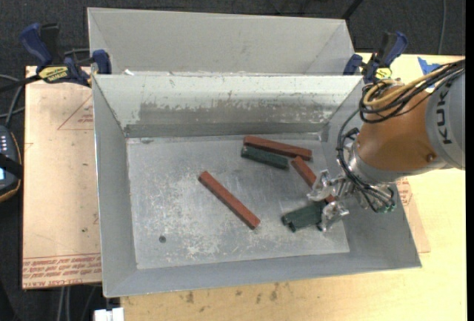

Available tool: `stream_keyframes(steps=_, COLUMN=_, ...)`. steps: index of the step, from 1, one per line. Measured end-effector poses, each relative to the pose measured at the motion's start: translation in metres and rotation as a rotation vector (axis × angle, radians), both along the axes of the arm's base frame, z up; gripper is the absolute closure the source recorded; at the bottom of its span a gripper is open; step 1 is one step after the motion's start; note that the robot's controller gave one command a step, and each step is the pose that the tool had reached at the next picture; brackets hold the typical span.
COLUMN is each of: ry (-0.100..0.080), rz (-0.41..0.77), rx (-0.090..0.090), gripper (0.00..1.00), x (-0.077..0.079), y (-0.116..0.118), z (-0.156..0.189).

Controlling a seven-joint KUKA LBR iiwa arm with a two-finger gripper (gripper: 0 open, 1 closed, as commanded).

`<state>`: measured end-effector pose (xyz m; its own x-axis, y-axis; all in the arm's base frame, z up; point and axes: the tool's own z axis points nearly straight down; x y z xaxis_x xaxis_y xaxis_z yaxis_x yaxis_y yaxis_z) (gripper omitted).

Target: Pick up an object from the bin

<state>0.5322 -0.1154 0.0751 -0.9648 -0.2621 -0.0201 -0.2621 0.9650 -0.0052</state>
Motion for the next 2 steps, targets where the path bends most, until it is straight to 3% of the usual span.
stream_keyframes(steps=2, ry=0.003, rz=0.000, rx=0.001, gripper=1.00, x=-0.0006, y=0.0004, z=0.0026)
